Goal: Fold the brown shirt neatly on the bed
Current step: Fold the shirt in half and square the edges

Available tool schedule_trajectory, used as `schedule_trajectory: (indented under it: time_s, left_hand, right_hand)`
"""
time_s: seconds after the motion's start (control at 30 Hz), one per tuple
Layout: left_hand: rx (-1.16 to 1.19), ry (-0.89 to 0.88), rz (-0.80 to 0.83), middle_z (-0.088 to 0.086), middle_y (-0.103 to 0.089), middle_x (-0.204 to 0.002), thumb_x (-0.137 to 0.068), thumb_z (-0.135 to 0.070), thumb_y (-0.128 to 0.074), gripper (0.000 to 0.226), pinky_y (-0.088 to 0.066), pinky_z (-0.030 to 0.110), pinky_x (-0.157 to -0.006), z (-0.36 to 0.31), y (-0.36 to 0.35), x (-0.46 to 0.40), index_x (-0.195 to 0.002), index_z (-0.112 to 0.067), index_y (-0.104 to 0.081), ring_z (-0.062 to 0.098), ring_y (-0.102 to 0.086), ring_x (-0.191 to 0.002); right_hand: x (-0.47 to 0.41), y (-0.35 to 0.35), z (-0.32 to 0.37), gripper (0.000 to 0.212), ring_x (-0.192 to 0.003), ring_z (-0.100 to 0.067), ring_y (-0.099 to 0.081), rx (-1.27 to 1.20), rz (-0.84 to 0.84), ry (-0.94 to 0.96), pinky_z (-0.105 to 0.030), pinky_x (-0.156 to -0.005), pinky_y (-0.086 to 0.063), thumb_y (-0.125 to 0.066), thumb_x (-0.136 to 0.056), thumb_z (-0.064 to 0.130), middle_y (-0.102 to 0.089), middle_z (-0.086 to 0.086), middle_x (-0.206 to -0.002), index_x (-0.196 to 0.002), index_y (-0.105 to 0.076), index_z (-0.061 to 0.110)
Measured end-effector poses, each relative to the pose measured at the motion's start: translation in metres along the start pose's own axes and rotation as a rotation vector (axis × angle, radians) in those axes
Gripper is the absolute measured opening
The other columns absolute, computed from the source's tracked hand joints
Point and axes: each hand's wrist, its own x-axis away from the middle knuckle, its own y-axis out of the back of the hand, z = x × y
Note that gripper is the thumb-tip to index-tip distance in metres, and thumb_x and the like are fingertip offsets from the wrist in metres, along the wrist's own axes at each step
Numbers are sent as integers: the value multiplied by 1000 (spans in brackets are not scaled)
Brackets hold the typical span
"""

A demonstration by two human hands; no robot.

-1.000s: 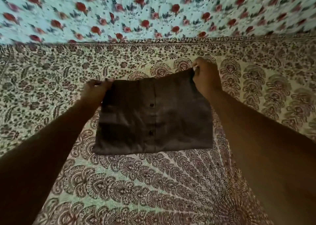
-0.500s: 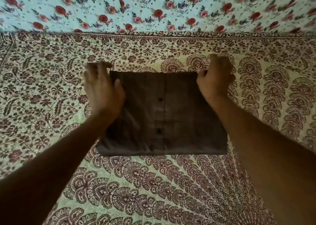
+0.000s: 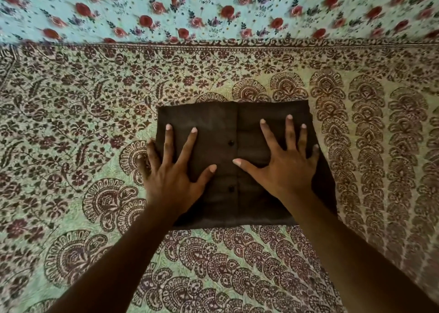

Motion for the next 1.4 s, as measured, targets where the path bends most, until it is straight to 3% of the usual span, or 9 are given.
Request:
schedule_trajectory:
  time_s: [0.3,0.43,0.57,0.67,0.77,0.9,1.0,1.17,1.4]
  left_hand:
    - [210,283,89,12,-10,-168,-74,-83,-61,103,-23,69,-118,-11,36,8,-157,-43,-15,42,-16,-153]
    - [209,508,180,25,-38,-148,-61,-78,-79,126,-52,59,-100,-19,49,25,-148,-7,-23,48,-47,-134]
    - [452,513,264,7,-68,-111,-67,-49,-92,75,-57,36,-84,-11,72,7,-123,-9,-62,30,-68,-105]
    - [759,353,442,-5,-75,-92,-70,-26,-92,42,-58,28,-79,-5,93,0,-108,-20,-76,22,-74,-90]
    - [1237,196,822,-1,-75,-123,-82,-16,-77,52,-55,52,-96,-1,108,11,-130,-34,-68,25,-69,-119]
    - [1614,186,1060,7,-60,-147,-86,0,-60,65,-43,64,-107,-11,106,38,-147,-21,-51,35,-55,-137]
    - [1590,362,866,19,-63,-138,-74,-2,-60,53,-45,58,-106,-25,98,56,-126,-5,-67,38,-57,-131]
    - [1314,672,254,14,-70,-91,-99,3,-49,20,-53,40,-80,-17,81,80,-97,-1,-68,30,-65,-90]
    - [1595,775,284,7,-71,-128,-109,-46,-35,46,-50,43,-99,17,86,98,-130,-18,-63,24,-65,-118]
  right_hand:
    - [-13,43,10,105,-158,-39,11,7,316,2,-69,-122,-2,-21,-70,105,14,-8,-173,-158,2,53]
    - [-6,61,30,64,-144,-39,-42,-40,-3,209,-58,-110,-43,-57,-95,58,-33,-18,-162,-144,-51,17]
    - [-3,67,71,19,-100,-25,-67,-518,187,241,-40,-86,-58,-65,-100,24,-61,-9,-122,-110,-71,9]
    - [-11,73,100,64,-109,-34,-67,-835,579,-80,-56,-99,-54,-50,-99,65,-69,-18,-122,-119,-70,7]
    - [-24,82,112,106,-111,-31,-69,-984,764,-309,-53,-102,-52,-51,-57,105,-73,-8,-122,-120,-75,23]
    - [-25,74,117,78,-94,-23,-75,-736,635,-253,-27,-72,-54,-88,-57,71,-76,-3,-103,-112,-74,18]
    - [-20,60,101,60,-113,-32,-66,-560,533,-220,-27,-80,-45,-88,-76,28,-69,-9,-120,-131,-64,17]
    - [-22,82,86,60,-114,-28,-67,-708,495,-220,-34,-97,-51,-90,-77,18,-71,-7,-122,-131,-65,13]
    - [34,180,108,39,-93,-7,-77,-1099,502,108,-26,-86,-60,-89,-75,6,-81,10,-100,-109,-79,19]
